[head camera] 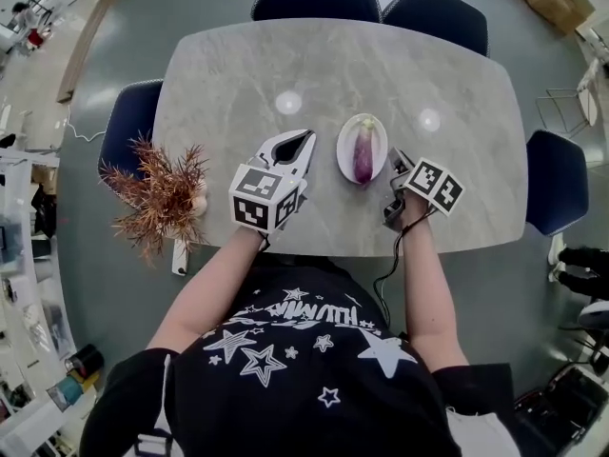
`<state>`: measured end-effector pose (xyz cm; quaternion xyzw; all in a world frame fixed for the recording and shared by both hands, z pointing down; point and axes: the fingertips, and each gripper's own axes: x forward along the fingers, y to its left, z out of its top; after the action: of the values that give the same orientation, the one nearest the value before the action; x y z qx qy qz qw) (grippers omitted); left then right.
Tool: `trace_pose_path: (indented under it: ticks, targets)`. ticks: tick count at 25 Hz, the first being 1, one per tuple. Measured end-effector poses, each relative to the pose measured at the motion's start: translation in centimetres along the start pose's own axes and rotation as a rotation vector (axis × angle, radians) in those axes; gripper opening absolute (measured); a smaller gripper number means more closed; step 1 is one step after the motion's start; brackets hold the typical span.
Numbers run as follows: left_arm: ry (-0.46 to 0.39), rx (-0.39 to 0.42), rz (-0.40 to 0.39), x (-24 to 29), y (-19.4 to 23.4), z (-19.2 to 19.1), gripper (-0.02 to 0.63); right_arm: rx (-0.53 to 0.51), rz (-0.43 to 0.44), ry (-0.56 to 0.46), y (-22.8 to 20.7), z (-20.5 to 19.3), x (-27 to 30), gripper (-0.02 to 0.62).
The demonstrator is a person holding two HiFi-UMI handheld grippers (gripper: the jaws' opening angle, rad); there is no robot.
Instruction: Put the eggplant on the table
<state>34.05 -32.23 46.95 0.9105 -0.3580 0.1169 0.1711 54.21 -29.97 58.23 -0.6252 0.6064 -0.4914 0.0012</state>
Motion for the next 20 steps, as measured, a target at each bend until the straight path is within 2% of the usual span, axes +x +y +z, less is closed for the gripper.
trace_pose_path:
  ticks: [7, 12, 20]
  targets:
    - [0.023, -0.005, -0.132, -0.5, -1.1, -1.4, 0.008, 0.072, 0.047, -0.147, 2.9, -0.8, -3.9, 0.063]
    - [0.012, 0.012, -0.215, -1.6, -2.1, -0.6, 0.008, 0.082, 0.028, -0.194, 4.4, -1.9, -5.9, 0.062]
    - [0.033, -0.009, -0.318, -0.9, -3.0, -0.9, 0.008, 0.109, 0.043, -0.254, 6.6, -2.3, -5.9, 0.062]
